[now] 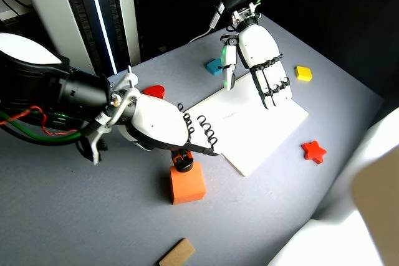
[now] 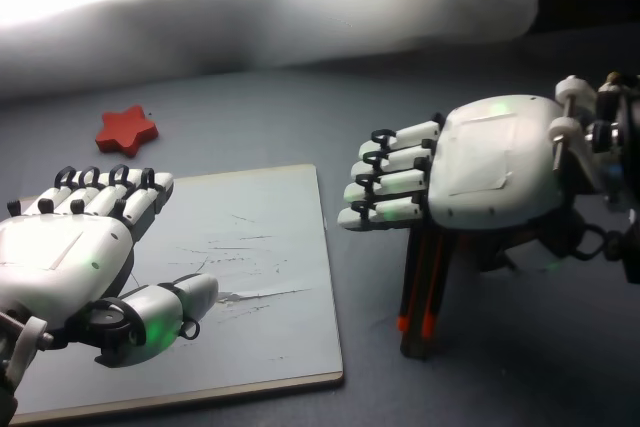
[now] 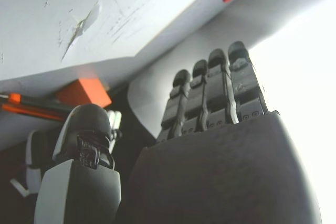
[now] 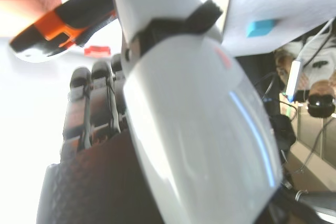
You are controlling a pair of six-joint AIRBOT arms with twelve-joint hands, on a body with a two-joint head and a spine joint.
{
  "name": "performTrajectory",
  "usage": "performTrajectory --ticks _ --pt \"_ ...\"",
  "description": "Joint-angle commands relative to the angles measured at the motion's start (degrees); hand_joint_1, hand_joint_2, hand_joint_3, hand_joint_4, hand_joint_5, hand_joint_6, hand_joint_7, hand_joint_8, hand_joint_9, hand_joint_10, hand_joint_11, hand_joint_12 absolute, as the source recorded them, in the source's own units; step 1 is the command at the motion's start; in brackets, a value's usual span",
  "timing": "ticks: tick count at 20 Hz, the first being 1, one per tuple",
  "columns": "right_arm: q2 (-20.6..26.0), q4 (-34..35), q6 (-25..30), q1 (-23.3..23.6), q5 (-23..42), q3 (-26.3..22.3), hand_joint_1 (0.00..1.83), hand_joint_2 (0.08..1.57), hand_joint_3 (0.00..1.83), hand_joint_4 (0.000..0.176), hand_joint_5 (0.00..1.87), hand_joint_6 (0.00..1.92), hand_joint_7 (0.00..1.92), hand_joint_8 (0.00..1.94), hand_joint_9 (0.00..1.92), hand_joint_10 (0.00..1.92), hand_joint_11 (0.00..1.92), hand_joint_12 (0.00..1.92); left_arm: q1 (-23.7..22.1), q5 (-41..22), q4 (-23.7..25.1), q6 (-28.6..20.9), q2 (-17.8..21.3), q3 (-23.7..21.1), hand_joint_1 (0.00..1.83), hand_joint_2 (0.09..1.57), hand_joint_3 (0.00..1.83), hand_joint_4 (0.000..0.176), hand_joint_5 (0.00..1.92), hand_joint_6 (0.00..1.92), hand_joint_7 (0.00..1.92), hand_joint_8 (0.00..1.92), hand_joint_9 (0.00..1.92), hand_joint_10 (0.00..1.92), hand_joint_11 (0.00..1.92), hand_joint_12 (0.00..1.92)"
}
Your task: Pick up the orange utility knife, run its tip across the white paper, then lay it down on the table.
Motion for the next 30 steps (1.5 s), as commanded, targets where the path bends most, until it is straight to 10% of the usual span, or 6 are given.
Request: performTrajectory --ticks 1,30 --pt "-0.22 1.18 -0.59 0.09 -1.95 0.13 1.02 1.12 0.02 0.000 0.00 0.00 0.00 0.00 0.00 0.00 0.00 0.00 -0.33 -5.04 3.32 -0.08 -0.25 0.18 0.08 1.31 0.00 0.013 0.00 0.00 0.00 0.00 0.04 0.01 0.00 0.01" --pt "-6.54 1.17 -1.34 -5.51 -5.82 4.99 1.10 1.22 0.05 0.000 0.00 0.00 0.00 0.00 0.00 0.00 0.00 0.00 -1.05 -5.04 3.60 0.31 -1.34 0.34 0.15 1.31 0.00 0.013 0.00 0.00 0.00 0.00 0.05 0.00 0.00 0.18"
